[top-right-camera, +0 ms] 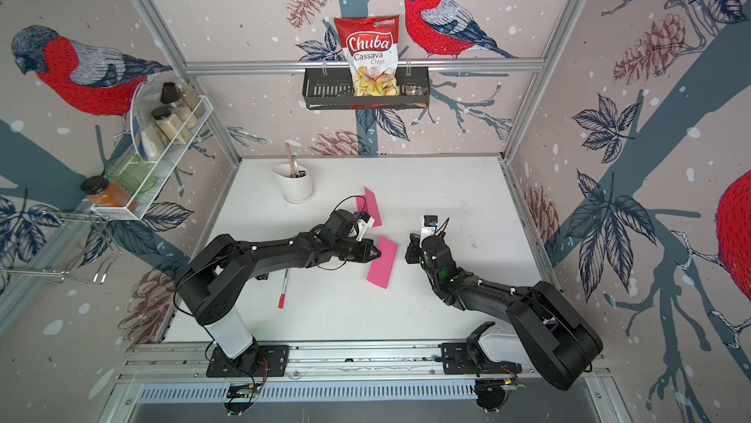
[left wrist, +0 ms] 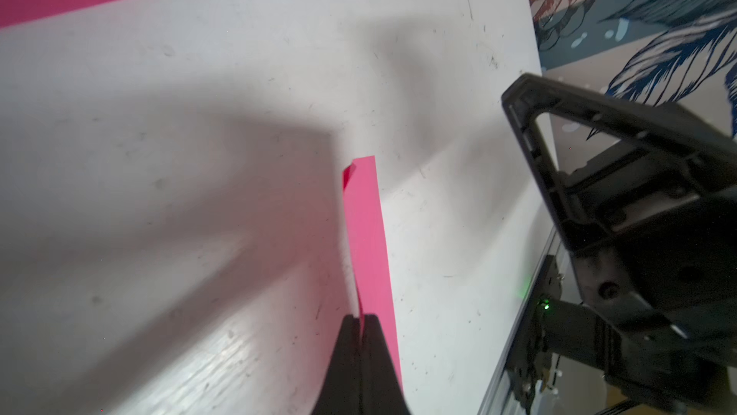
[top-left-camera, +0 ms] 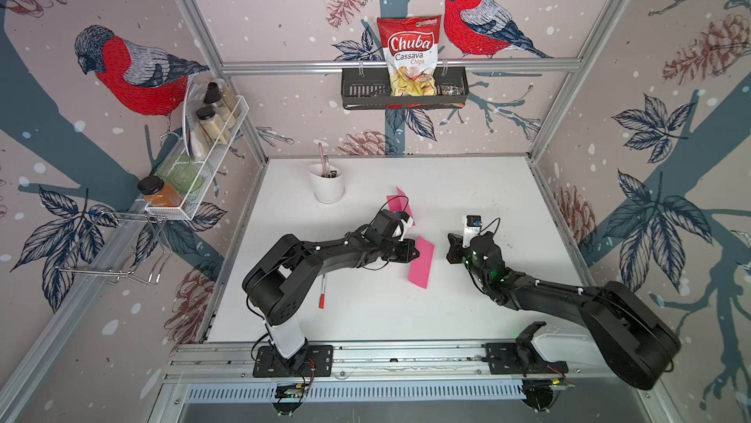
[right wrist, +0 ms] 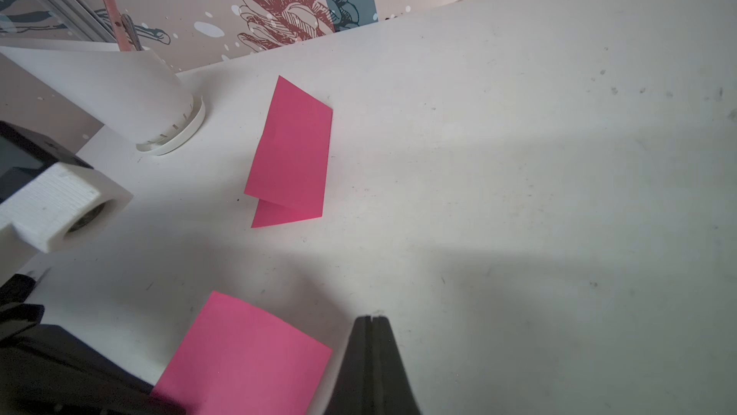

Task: Fold the square paper along the opposite sides
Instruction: Place the paper at the center of the board.

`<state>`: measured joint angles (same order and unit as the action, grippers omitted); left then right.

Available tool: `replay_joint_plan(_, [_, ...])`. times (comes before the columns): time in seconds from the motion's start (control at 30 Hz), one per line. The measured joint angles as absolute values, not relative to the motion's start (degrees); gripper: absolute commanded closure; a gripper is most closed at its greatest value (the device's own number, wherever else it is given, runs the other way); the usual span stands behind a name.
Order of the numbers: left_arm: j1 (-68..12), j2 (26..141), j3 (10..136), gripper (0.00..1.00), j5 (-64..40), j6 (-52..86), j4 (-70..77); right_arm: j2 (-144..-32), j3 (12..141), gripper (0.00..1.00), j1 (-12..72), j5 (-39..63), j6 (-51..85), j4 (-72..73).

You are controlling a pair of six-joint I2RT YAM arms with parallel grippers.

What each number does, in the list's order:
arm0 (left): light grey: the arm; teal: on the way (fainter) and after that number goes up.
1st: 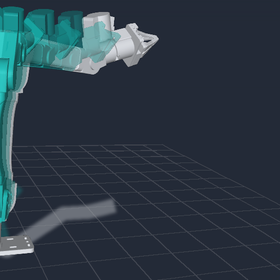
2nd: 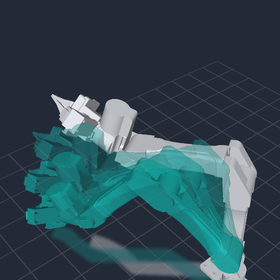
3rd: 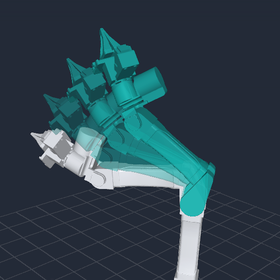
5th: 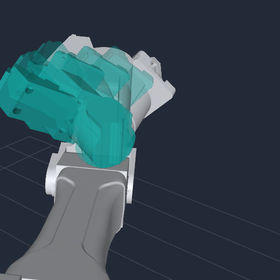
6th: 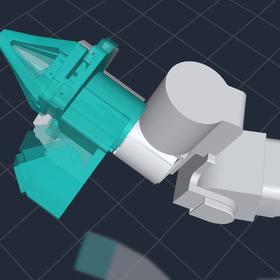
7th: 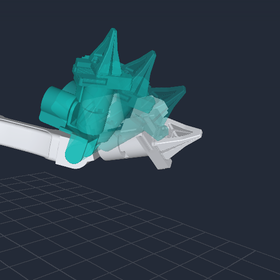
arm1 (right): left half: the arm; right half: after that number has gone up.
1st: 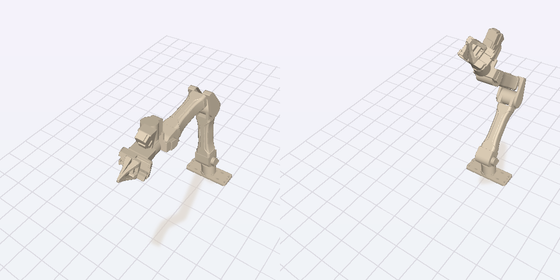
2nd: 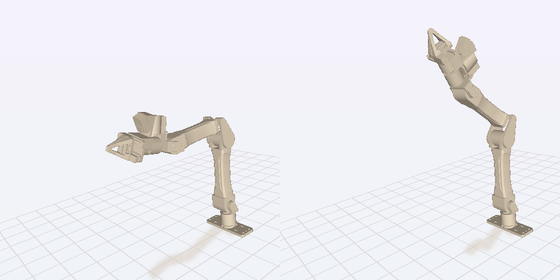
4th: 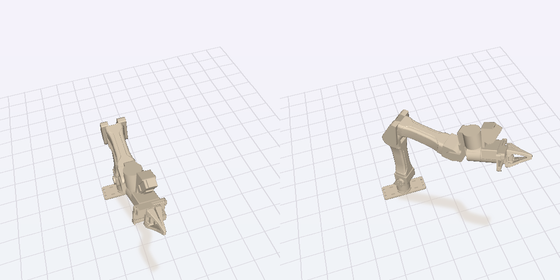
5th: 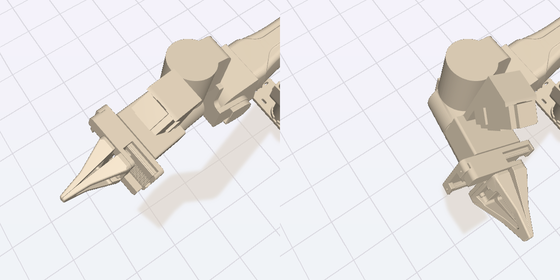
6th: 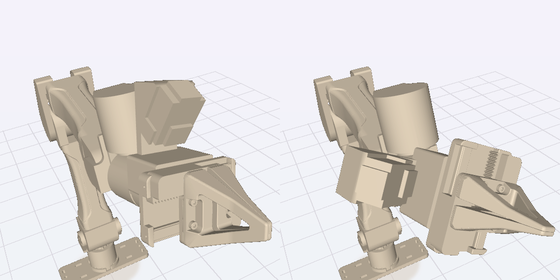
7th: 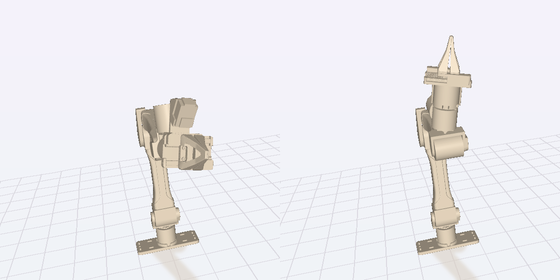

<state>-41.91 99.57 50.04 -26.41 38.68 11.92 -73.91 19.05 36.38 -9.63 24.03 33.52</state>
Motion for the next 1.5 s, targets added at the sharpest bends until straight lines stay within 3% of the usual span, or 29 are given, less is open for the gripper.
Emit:
replay_joint_plan(0.2, [-43.13,99.59,43.4,1.0,-20.53,52.9,25.17,-77.28,21.15,0.96,35.18,-3.53,24.58,30.65])
replay_joint_plan(0.47, [-45.76,100.99,41.15,1.0,-15.86,60.03,30.57,-82.85,23.99,0.96,35.24,3.55,24.56,28.45])
replay_joint_plan(0.93, [-47.72,102.59,42.7,0.88,-11.86,54.52,23.14,-86.52,26.0,0.96,37.23,6.24,24.32,28.01])
replay_joint_plan(1.5, [-48.9,100.47,42.26,0.64,-9.98,49.52,19.4,-92.4,28.56,0.92,38.04,6.59,23.94,26.74])
